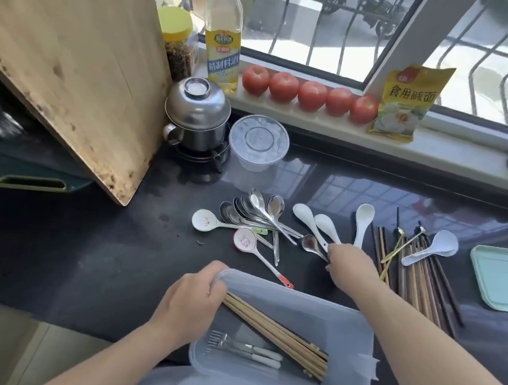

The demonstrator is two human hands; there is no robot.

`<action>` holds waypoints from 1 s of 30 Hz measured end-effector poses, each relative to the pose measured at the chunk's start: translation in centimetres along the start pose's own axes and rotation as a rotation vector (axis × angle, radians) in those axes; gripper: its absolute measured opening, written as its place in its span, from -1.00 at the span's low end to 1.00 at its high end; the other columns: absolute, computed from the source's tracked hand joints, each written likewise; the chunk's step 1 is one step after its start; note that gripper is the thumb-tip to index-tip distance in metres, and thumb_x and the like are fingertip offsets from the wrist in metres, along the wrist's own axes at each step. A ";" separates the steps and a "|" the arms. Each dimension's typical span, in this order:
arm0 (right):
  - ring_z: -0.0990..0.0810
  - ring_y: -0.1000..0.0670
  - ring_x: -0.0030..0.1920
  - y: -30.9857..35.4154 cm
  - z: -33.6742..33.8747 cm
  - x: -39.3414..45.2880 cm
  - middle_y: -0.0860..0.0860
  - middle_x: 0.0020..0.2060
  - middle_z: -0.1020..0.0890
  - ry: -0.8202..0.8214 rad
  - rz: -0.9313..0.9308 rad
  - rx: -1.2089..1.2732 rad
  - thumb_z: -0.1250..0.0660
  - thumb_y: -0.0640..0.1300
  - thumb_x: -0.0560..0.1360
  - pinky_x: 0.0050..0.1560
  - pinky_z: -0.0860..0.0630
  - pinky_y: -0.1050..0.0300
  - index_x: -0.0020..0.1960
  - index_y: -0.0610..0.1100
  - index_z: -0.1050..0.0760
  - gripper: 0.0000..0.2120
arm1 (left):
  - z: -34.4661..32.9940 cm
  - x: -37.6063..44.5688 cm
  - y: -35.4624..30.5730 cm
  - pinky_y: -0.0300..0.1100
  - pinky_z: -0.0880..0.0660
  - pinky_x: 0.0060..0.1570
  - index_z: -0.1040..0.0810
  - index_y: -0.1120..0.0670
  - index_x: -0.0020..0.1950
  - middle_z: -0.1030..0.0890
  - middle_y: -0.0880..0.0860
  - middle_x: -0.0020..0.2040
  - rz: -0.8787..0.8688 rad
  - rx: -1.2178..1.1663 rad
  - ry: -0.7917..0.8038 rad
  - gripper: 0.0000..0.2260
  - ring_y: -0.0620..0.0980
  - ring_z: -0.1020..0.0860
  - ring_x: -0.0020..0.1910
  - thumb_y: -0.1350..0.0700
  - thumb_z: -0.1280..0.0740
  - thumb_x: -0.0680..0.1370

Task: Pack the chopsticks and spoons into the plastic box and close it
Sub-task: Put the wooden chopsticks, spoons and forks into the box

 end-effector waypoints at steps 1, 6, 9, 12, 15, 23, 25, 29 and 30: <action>-0.62 -0.17 -0.04 0.2 -0.1 0.1 -0.09 -0.03 -0.59 -0.003 0.034 -0.043 -0.29 -0.12 0.57 -0.18 -0.48 0.04 0.08 -0.11 -0.48 -0.89 | 0.1 -0.2 0.1 -0.02 -0.53 -0.19 -0.49 -0.18 0.02 -0.59 0.04 -0.29 0.014 -0.006 -0.022 -0.83 0.07 -0.50 -0.29 0.03 -0.14 0.64; -0.59 -0.19 -0.11 -0.2 0.0 0.2 -0.12 -0.06 -0.59 0.036 0.136 0.022 -0.23 -0.14 0.56 -0.17 -0.48 0.06 0.02 -0.08 -0.51 -0.89 | 0.1 -0.2 0.1 -0.03 -0.43 -0.29 -0.52 -0.14 -0.02 -0.53 0.00 -0.36 0.032 0.004 -0.103 -0.85 0.06 -0.39 -0.35 0.05 -0.18 0.64; -0.58 -0.11 -0.18 -0.9 4.5 -2.0 -0.02 -0.18 -0.60 -0.172 0.158 0.385 -0.29 -0.09 0.54 -0.21 -0.46 0.08 -0.12 -0.01 -0.48 -0.93 | 0.0 -0.4 0.0 -0.08 -0.40 -0.30 -0.53 -0.16 -0.02 -0.56 0.00 -0.32 0.057 -0.019 -0.104 -0.82 0.03 -0.40 -0.35 0.05 -0.16 0.63; -0.54 0.05 -0.33 1.1 10.7 -9.7 0.08 -0.34 -0.59 -0.343 0.363 0.902 -0.39 -0.16 0.53 -0.27 -0.45 0.19 -0.16 0.01 -0.52 -0.87 | -0.2 -0.4 -0.1 -0.07 -0.52 -0.14 -0.53 -0.19 0.04 -0.64 -0.05 -0.19 0.080 -0.008 -0.060 -0.78 0.05 -0.56 -0.20 -0.02 -0.09 0.58; -0.54 0.00 -0.30 6.4 8.8 -16.4 0.07 -0.29 -0.61 -0.215 0.585 0.649 -0.34 -0.16 0.56 -0.35 -0.41 0.21 -0.10 0.01 -0.56 -0.90 | -0.3 -0.8 -0.4 0.00 -0.56 0.02 -0.52 -0.19 0.07 -0.67 -0.05 -0.11 0.090 0.011 -0.039 -0.73 0.10 -0.61 -0.06 -0.09 -0.06 0.54; -0.57 -0.17 -0.19 7.7 -0.5 -13.7 -0.07 -0.22 -0.57 0.091 0.307 -0.108 -0.28 -0.40 0.43 -0.25 -0.39 0.04 -0.04 -0.10 -0.53 -0.76 | -0.1 -0.9 -0.8 -0.02 -0.49 -0.18 -0.50 -0.19 0.07 -0.63 0.02 -0.18 0.060 0.044 -0.029 -0.76 0.09 -0.56 -0.20 -0.01 -0.04 0.63; -0.62 -0.16 -0.10 7.9 -1.0 -13.5 -0.09 -0.10 -0.64 0.107 0.297 -0.066 -0.27 -0.38 0.46 -0.23 -0.43 0.03 0.03 -0.13 -0.56 -0.76 | -0.1 -0.9 -0.8 -0.04 -0.41 -0.27 -0.49 -0.18 0.05 -0.60 0.05 -0.23 0.056 0.047 -0.026 -0.76 0.03 -0.47 -0.31 0.00 -0.04 0.64; -0.58 -0.09 -0.18 7.0 0.7 -15.1 -0.02 -0.18 -0.68 0.065 0.312 0.299 -0.20 -0.10 0.60 -0.15 -0.54 0.01 -0.08 -0.08 -0.56 -0.82 | -0.1 -0.9 -0.6 -0.05 -0.39 -0.29 -0.48 -0.14 0.04 -0.59 0.06 -0.24 0.066 0.039 -0.004 -0.77 0.00 -0.43 -0.34 -0.02 -0.03 0.66; -0.57 -0.03 -0.23 6.2 2.0 -15.5 0.01 -0.24 -0.67 0.037 0.281 0.442 -0.21 -0.08 0.60 -0.17 -0.53 0.04 -0.09 -0.07 -0.57 -0.81 | -0.1 -0.9 -0.6 -0.04 -0.38 -0.30 -0.46 -0.12 0.04 -0.60 0.08 -0.23 0.065 0.044 0.004 -0.78 0.01 -0.43 -0.33 -0.01 -0.02 0.66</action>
Point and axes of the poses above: each hand's wrist, its own x-axis towards the middle knuckle, its own z-axis out of the back of the hand, y = z × x, the point moved 8 cm from there along x, towards the middle knuckle
